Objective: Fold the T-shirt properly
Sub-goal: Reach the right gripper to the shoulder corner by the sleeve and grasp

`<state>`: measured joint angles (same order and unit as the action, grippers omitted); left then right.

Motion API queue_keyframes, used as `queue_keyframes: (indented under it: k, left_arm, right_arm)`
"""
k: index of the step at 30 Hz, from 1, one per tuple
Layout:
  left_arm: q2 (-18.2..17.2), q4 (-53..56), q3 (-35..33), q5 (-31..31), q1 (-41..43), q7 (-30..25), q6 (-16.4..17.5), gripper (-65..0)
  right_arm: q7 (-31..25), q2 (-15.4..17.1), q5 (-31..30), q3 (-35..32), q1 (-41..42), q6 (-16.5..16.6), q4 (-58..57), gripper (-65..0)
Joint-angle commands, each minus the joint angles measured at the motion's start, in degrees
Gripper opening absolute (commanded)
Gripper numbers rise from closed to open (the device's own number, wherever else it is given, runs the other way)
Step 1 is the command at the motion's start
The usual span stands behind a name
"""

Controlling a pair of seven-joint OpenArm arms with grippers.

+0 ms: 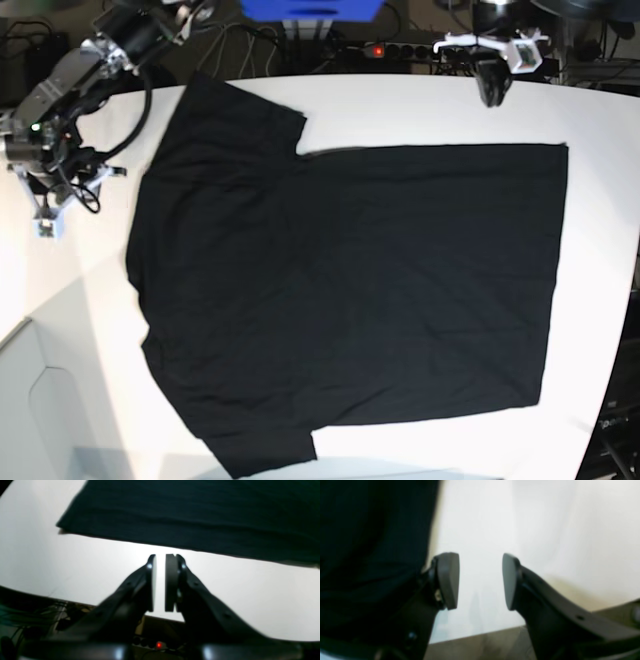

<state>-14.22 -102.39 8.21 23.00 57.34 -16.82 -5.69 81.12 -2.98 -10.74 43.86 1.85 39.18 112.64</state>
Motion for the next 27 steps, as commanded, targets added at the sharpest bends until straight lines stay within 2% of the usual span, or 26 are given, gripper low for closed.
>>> queue_keyframes:
  k: [1, 7, 15, 19, 27]
  left_arm:
    - [-0.2, -0.8, 0.2, -0.1, 0.8, -1.1, 0.0, -58.4]
    - [-0.2, -0.8, 0.2, -0.1, 0.6, -0.7, 0.0, -58.4]
    - [-0.2, -0.8, 0.1, -0.1, 0.5, -0.6, -0.2, -58.4]
    - [-0.1, -0.8, 0.0, -0.1, 0.6, -0.6, -0.2, -58.4]
    - [0.6, -0.8, 0.0, 0.0, 0.6, -0.6, -0.3, -58.4]
  right_arm:
    - [-1.1, 0.9, -3.4, 0.7, 0.6, 0.8, -0.2, -35.9]
    - [-1.1, 1.9, -19.0, 5.2, -0.5, 0.8, -9.8, -36.0]
    - [-1.1, 6.1, -31.6, 5.9, -0.8, 0.8, -30.2, -36.1]
    - [-1.1, 6.6, -32.8, 8.4, 0.0, 0.8, -34.0, -36.1]
    - [-1.1, 5.9, -32.7, 8.2, -1.5, 0.8, -33.7, -36.1]
